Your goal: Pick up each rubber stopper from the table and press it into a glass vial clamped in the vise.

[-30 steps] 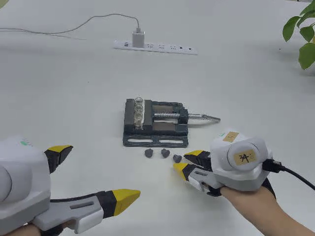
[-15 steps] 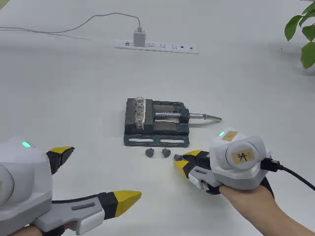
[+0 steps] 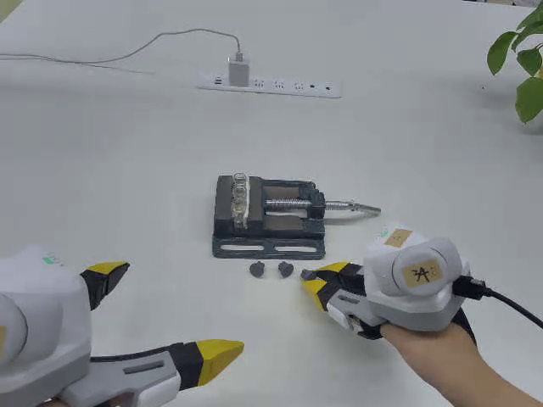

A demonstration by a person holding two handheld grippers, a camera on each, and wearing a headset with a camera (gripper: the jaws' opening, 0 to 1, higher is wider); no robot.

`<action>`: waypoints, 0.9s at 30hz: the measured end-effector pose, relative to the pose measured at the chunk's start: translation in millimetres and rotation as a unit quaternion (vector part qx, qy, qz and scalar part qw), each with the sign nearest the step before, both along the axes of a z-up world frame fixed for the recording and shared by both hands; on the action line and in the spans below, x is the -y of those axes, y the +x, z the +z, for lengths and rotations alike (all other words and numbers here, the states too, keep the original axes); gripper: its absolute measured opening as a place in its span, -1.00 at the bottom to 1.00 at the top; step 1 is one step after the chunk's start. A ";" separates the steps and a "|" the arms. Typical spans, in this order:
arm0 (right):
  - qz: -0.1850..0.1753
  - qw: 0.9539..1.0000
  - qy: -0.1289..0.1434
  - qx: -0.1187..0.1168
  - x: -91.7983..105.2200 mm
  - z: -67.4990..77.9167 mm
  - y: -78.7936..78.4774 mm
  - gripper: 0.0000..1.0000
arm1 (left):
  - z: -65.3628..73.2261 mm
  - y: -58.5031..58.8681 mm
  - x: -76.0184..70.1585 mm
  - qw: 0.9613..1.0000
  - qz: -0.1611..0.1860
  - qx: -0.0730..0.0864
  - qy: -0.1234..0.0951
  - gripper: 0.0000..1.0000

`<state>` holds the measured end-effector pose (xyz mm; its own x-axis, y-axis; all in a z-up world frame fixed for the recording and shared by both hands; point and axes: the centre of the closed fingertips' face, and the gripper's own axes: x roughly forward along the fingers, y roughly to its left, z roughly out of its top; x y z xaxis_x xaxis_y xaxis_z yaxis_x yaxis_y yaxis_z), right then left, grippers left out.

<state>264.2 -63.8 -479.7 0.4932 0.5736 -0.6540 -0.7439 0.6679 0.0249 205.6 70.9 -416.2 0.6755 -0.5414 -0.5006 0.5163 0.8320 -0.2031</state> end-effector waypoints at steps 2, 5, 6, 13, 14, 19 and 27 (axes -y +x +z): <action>0.006 1.000 -0.001 0.001 1.5 3.9 -0.8 -0.83 | -0.7 -0.1 0.4 1.000 -0.003 0.000 0.001 0.95; 0.030 1.000 0.000 0.006 0.7 12.7 -4.7 -0.83 | -1.2 -0.5 1.9 1.000 -0.009 0.002 0.004 0.94; 0.042 0.999 -0.001 0.011 0.5 16.0 -6.3 -0.83 | -1.4 -0.6 3.0 1.000 -0.013 0.002 0.005 0.94; 0.109 0.994 0.000 0.030 -6.4 34.6 -21.6 -0.84 | -0.5 1.2 11.8 0.999 -0.037 0.013 0.017 0.87; 0.119 0.992 -0.003 0.030 -7.9 37.1 -24.9 -0.84 | 0.5 2.1 14.0 0.999 -0.044 0.017 0.020 0.85; 0.145 0.989 -0.003 0.026 -12.0 46.4 -35.1 -0.84 | 2.0 4.8 24.9 0.996 -0.077 0.033 0.040 0.79; 0.182 0.983 -0.007 0.023 -15.6 61.4 -47.5 -0.84 | -1.1 10.0 41.2 0.986 -0.137 0.061 0.067 0.58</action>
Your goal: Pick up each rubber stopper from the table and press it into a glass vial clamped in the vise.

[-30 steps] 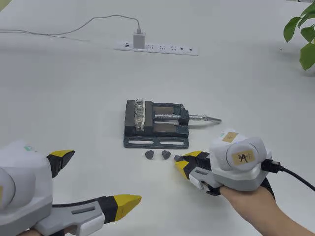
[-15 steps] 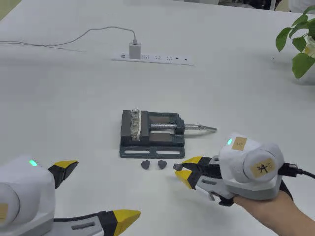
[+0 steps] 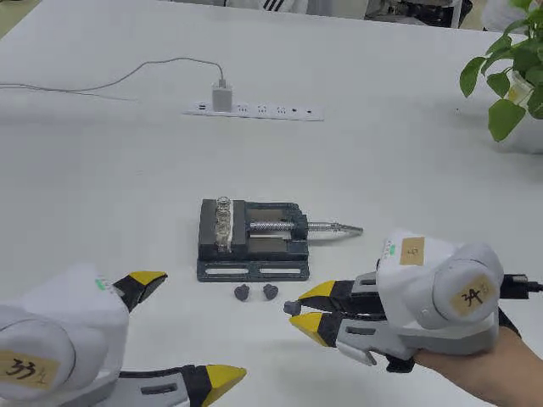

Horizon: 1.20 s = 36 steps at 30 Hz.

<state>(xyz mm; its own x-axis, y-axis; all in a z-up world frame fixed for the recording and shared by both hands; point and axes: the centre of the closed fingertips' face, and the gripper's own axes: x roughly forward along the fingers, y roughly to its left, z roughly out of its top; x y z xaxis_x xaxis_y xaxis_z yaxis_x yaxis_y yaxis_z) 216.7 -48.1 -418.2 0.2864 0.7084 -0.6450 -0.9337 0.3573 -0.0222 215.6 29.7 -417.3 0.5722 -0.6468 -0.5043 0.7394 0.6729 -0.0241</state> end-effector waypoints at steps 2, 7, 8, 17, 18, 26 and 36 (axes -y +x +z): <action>0.011 1.000 -0.006 0.001 0.2 2.2 -3.4 -0.84 | -1.5 0.0 3.1 1.000 -0.021 0.007 0.010 0.51; 0.037 0.999 -0.020 0.002 -0.9 5.6 -11.3 -0.84 | -3.5 -3.5 12.5 0.997 -0.065 0.017 0.023 0.32; 0.041 0.999 -0.023 0.002 -0.9 5.8 -12.3 -0.84 | -4.2 -4.6 14.4 0.997 -0.075 0.020 0.028 0.29; 0.083 0.995 -0.048 -0.006 -7.7 3.8 -24.6 -0.84 | -4.6 -18.4 38.4 0.977 -0.183 0.061 0.088 0.07; 0.086 0.995 -0.048 -0.007 -8.6 3.5 -25.3 -0.84 | -3.5 -18.5 40.4 0.977 -0.186 0.064 0.088 0.04; 0.100 0.993 -0.054 -0.009 -13.0 -0.1 -28.6 -0.84 | -0.2 -21.6 54.2 0.968 -0.229 0.064 0.085 -0.18; 0.115 0.992 -0.059 -0.014 -16.5 -1.2 -33.8 -0.84 | 4.3 -23.9 61.8 0.956 -0.268 0.073 0.094 -0.55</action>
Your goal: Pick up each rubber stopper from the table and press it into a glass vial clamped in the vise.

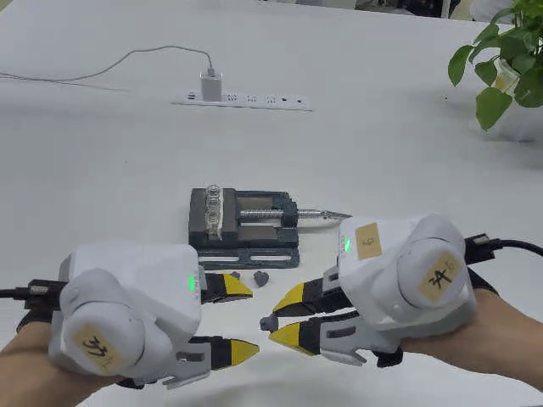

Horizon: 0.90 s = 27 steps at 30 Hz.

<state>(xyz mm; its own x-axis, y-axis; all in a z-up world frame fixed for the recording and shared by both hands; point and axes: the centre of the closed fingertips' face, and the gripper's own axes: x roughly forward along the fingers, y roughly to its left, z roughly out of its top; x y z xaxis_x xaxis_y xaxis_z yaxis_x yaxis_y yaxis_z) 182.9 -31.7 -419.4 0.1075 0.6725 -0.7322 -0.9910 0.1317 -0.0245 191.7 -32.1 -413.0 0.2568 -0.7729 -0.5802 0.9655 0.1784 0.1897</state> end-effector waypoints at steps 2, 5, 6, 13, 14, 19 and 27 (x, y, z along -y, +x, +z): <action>0.002 1.000 -0.001 -0.002 -0.7 -0.4 -0.9 -0.84 | 0.7 -1.5 1.8 1.000 -0.006 -0.004 -0.002 -0.67; 0.007 1.000 -0.001 -0.002 -1.8 -0.4 -2.5 -0.84 | -0.1 -3.3 3.4 1.000 -0.012 -0.005 0.001 -0.73; 0.009 1.000 -0.002 -0.002 -2.2 -0.3 -3.0 -0.84 | -0.3 -3.8 3.7 1.000 -0.013 -0.005 0.001 -0.75; 0.018 1.000 -0.004 -0.002 -3.8 -0.4 -5.4 -0.84 | -3.0 -8.7 5.3 1.000 -0.024 -0.013 0.005 -0.85; 0.020 1.000 -0.004 -0.002 -4.0 -0.4 -5.9 -0.84 | -3.4 -9.2 5.2 1.000 -0.025 -0.013 0.006 -0.85; 0.024 1.000 -0.007 -0.003 -4.8 -1.3 -7.0 -0.84 | -4.8 -11.0 5.7 0.999 -0.034 -0.011 0.010 -0.88; 0.029 1.000 -0.006 -0.007 -3.9 -0.7 -8.0 -0.84 | -4.6 -11.8 6.2 0.999 -0.034 -0.018 0.005 -0.90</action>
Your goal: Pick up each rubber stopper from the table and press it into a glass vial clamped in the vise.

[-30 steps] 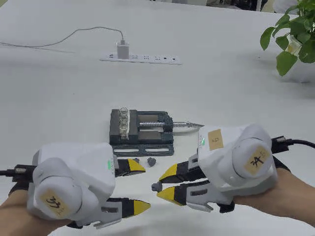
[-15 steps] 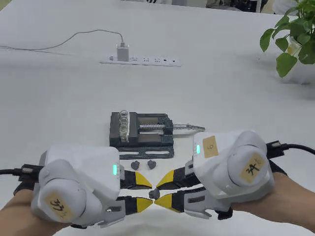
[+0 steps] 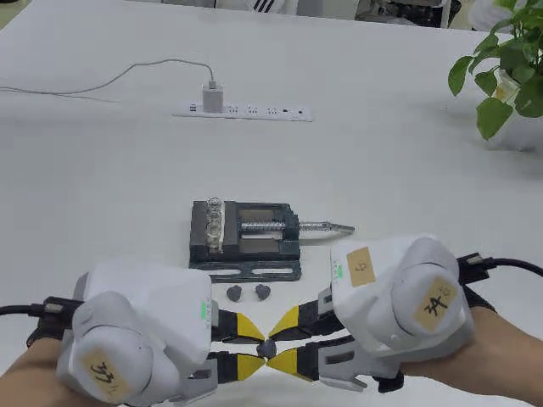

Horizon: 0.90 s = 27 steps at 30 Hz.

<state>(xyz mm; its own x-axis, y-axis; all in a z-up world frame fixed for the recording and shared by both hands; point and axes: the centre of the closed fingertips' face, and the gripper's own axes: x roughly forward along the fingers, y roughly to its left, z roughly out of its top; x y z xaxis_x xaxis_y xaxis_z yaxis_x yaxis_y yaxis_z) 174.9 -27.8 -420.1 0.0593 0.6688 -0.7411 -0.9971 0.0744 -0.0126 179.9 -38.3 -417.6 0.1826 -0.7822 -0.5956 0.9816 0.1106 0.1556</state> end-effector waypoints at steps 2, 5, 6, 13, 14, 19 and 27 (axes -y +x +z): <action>0.002 1.000 0.002 -0.004 0.5 0.4 -1.0 -0.84 | 0.0 -1.0 0.3 1.000 0.003 -0.010 -0.007 -0.90; 0.002 1.000 0.005 -0.007 1.1 0.5 -1.6 -0.83 | 0.0 -1.7 1.1 1.000 0.009 -0.016 -0.015 -0.90; 0.001 1.000 0.006 -0.007 1.6 0.8 -1.7 -0.83 | 0.3 -1.5 1.2 1.000 0.013 -0.017 -0.018 -0.91; -0.007 0.999 0.030 -0.017 4.5 10.0 0.9 -0.83 | -2.0 -2.3 -2.6 0.998 0.028 -0.035 -0.032 -0.91; -0.009 0.999 0.031 -0.019 5.6 10.2 1.5 -0.82 | -1.9 -1.2 -3.8 0.998 0.033 -0.037 -0.035 -0.91; -0.006 0.999 0.038 -0.029 5.6 10.3 -1.2 -0.79 | 0.2 -1.4 -5.5 0.996 0.046 -0.047 -0.052 -0.91; 0.007 0.999 0.037 -0.027 0.6 7.6 -6.2 -0.77 | 2.3 -2.2 -4.5 0.996 0.048 -0.050 -0.059 -0.91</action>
